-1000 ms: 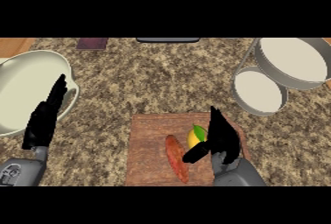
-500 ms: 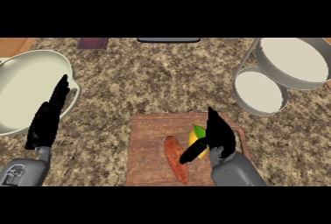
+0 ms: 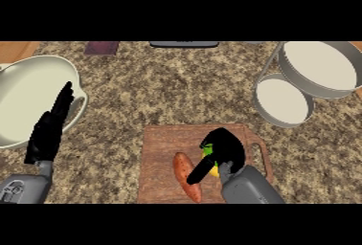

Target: Pick the lemon from the cutting board and place it in the tiered basket

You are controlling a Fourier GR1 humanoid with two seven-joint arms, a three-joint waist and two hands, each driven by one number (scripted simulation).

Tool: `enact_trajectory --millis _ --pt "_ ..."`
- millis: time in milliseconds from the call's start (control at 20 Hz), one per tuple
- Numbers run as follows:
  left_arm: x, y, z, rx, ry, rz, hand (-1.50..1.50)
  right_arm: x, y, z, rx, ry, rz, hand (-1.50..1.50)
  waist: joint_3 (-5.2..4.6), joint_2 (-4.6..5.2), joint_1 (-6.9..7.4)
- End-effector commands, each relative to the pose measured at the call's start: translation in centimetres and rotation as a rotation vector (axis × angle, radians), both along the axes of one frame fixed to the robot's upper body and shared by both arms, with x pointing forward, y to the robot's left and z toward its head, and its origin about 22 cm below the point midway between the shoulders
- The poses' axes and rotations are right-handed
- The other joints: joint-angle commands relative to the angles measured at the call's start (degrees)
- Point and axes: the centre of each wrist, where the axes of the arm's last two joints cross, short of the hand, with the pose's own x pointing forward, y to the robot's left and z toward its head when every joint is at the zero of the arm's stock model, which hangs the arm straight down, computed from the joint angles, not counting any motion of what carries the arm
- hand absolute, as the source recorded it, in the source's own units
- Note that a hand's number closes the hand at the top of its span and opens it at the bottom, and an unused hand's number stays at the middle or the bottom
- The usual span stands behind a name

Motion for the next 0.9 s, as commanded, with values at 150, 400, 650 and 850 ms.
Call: enact_trajectory --millis 150,400,650,850 --pt "-0.9 0.7 -0.7 0.001 0.015 -0.003 0.0 -0.8 0.4 0.4 0.033 0.026 -0.147 1.5 0.19 0.44 -0.09" --pt "1.1 -0.8 0.1 0.013 -0.004 -0.019 0.0 3.3 4.3 2.8 -0.045 -0.143 -0.062 1.5 0.2 0.86 1.15" --pt "1.2 -1.6 0.9 -0.002 0.0 -0.066 0.0 6.8 6.8 5.7 -0.124 -0.311 -0.007 1.5 0.2 1.34 4.18" --pt "2.6 -1.6 2.3 0.0 -0.018 -0.068 0.0 6.9 7.9 8.6 -0.021 -0.534 -0.1 1.5 0.2 1.05 3.1"
